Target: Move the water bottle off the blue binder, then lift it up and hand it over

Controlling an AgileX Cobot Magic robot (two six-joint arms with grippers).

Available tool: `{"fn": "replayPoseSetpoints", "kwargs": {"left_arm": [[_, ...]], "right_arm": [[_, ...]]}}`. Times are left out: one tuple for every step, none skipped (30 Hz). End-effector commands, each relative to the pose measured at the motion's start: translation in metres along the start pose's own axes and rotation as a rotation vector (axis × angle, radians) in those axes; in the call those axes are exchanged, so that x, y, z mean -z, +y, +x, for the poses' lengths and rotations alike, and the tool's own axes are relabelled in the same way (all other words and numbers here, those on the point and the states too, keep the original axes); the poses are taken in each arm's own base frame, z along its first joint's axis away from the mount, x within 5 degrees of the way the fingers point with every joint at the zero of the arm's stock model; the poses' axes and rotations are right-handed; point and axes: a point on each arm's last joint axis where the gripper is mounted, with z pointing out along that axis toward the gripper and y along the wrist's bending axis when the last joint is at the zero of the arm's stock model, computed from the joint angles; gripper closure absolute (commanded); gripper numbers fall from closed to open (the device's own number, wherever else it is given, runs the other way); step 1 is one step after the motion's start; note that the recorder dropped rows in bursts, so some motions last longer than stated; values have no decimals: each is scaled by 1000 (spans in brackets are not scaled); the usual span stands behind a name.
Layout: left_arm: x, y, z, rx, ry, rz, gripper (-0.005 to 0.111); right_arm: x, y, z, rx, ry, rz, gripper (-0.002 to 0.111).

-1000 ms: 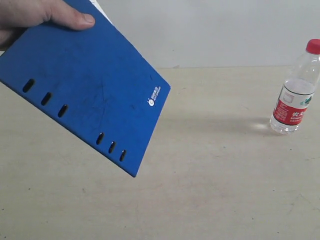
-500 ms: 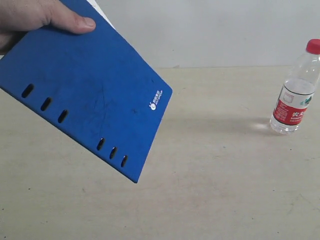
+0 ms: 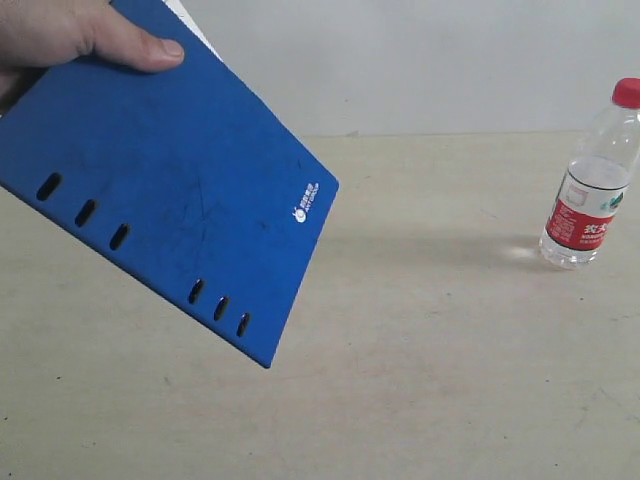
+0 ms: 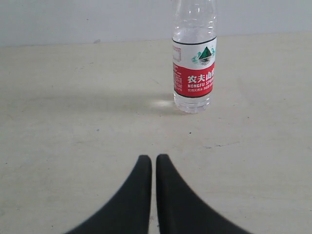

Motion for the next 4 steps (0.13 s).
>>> {"fn": "replayPoseSetpoints", "kwargs": {"left_arm": [[0,-1,1,-3,-3,11,101],[0,-1,1,-3,-3,11,101],[0,-1,1,-3,-3,11,101],[0,-1,1,-3,-3,11,101]], "right_arm": [[0,0,-2,7,-19,-2,107],[0,0,-2,7,-19,-2,107],[0,0,-2,7,-19,-2,107],[0,0,-2,7,-19,-2,107]]}}
